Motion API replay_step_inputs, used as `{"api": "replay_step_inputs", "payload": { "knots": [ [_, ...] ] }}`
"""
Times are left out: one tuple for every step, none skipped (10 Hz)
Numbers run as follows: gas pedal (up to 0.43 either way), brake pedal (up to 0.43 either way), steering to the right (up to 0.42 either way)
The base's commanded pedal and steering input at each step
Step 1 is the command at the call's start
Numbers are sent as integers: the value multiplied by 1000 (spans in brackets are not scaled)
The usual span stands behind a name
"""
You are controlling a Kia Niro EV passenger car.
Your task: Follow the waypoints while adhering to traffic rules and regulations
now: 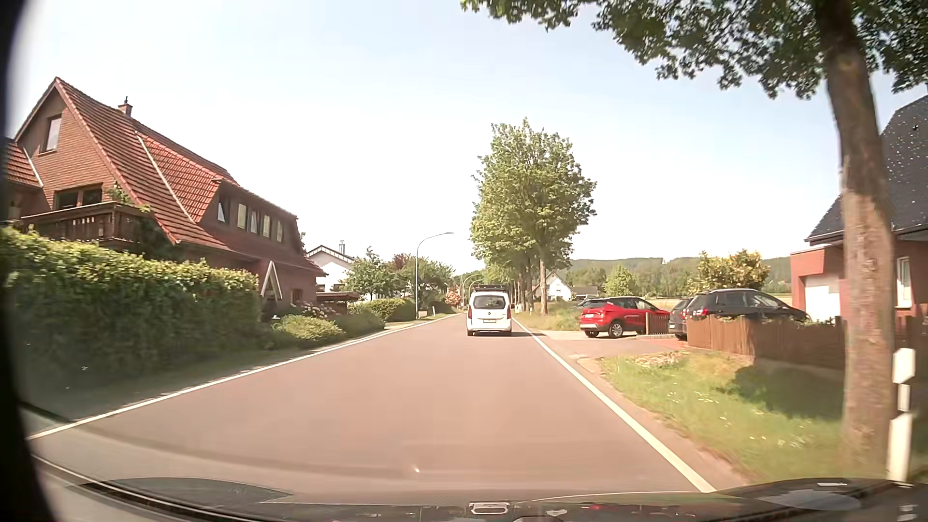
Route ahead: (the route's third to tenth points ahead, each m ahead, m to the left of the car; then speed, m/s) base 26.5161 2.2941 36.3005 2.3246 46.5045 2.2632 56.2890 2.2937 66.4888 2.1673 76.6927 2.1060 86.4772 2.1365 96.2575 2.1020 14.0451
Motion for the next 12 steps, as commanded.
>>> {"api": "replay_step_inputs", "payload": {
  "knots": [
    [209,0,-2],
    [209,0,-1],
    [209,0,-1],
    [209,0,-1],
    [209,0,-1],
    [197,0,0],
    [189,0,0],
    [189,0,-1],
    [189,0,0],
    [189,0,0],
    [189,0,0],
    [189,0,0]
  ]
}}
